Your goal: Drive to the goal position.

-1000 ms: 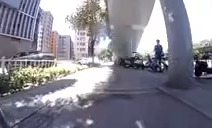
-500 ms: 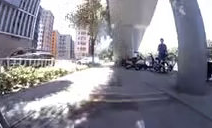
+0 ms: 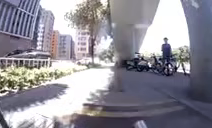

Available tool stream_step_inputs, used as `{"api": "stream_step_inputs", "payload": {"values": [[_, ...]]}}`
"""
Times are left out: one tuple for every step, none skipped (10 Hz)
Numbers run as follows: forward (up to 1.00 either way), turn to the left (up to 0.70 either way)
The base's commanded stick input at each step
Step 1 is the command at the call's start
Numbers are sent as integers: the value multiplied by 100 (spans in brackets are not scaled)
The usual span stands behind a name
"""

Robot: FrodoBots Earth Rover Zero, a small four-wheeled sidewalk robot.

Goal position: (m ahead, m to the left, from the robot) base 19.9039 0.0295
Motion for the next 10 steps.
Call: {"api": "stream_step_inputs", "payload": {"values": [[70, 0], [70, 0], [70, 0], [70, 0], [70, 0], [70, 0], [70, 0], [70, 0], [70, 0], [70, 0]]}}
